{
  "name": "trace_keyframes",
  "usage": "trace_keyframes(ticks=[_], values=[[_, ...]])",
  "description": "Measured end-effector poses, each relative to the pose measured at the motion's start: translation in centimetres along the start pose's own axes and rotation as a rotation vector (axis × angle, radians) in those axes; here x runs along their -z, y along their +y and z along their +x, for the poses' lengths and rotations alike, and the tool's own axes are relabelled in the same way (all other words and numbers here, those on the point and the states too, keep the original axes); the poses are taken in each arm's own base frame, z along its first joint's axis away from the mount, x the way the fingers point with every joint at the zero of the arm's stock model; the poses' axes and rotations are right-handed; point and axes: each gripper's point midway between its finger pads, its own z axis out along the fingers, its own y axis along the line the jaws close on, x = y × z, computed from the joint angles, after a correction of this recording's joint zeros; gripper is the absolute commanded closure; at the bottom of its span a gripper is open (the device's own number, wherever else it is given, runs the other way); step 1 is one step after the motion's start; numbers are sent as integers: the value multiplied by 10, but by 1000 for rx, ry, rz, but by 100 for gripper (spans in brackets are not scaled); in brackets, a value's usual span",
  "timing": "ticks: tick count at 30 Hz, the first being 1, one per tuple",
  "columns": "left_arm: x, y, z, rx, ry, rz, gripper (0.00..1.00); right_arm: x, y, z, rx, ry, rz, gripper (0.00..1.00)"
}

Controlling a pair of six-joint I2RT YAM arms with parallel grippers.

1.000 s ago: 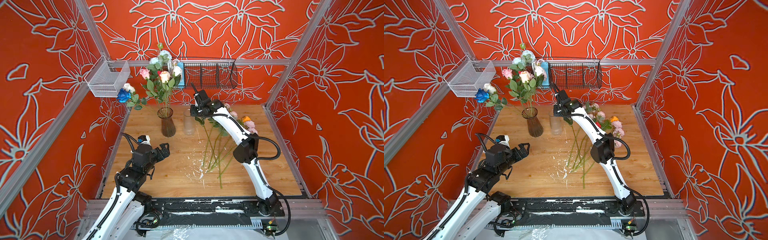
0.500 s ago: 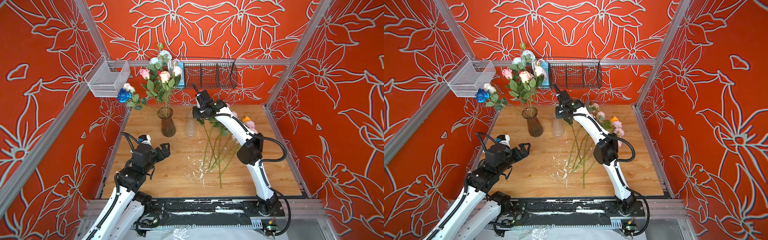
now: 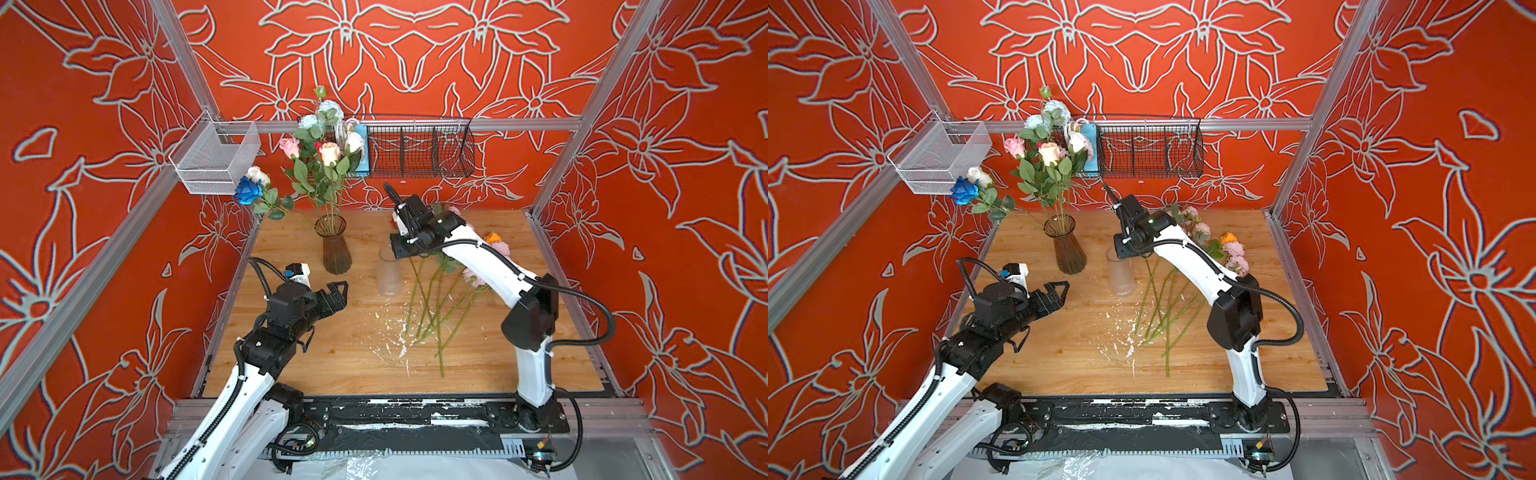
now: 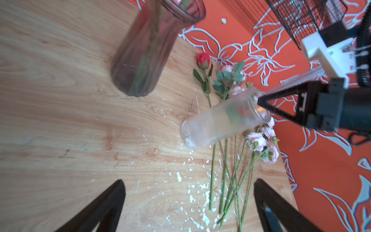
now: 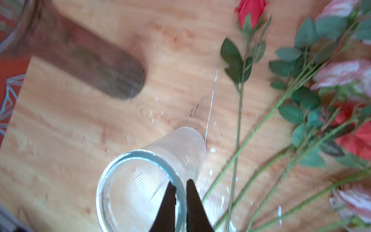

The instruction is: Arrange the flowers into the vase

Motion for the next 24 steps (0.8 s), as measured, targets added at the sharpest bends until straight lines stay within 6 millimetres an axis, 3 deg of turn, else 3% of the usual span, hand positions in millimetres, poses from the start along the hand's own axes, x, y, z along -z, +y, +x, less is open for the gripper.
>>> trace_keyframes(ticks=[4, 8, 11, 14, 24], values=[[-4, -15, 2, -15, 37, 71, 1, 15, 14, 35, 57, 37, -22, 100], [-1, -37, -13, -42, 25, 131, 1, 21, 26, 52, 91, 48, -48, 100], [1, -52, -24, -57, 13, 167, 1, 23, 26, 54, 96, 39, -53, 98], [0, -61, -29, -69, 15, 191, 1, 23, 26, 53, 104, 36, -51, 85], [-7, -71, -28, -75, 46, 227, 1, 26, 24, 51, 145, 21, -39, 63]])
